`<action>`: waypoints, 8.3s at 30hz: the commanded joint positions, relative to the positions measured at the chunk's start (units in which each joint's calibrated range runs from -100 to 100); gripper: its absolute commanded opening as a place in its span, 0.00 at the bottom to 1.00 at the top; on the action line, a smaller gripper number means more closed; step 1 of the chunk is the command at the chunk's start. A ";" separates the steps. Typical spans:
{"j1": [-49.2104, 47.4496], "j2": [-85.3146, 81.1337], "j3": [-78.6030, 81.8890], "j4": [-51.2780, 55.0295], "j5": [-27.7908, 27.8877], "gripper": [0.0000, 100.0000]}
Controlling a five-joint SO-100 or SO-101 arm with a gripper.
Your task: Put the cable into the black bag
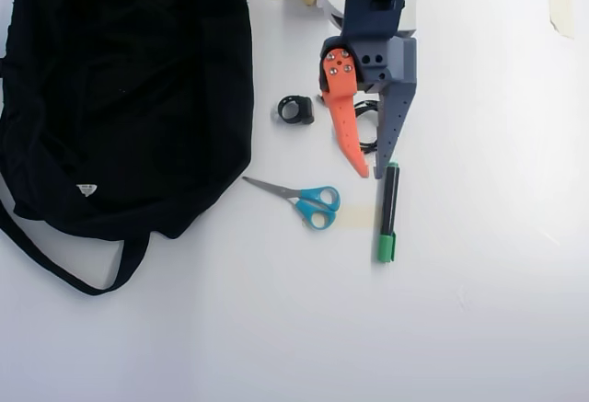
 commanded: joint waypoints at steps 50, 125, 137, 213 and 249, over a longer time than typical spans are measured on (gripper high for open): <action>-3.86 1.62 -6.47 19.23 0.33 0.02; -6.18 7.27 5.93 56.01 7.62 0.30; -6.47 9.01 14.20 36.54 7.83 0.35; -7.45 20.05 11.41 35.77 7.20 0.02; 3.85 -6.09 -7.64 64.97 7.31 0.02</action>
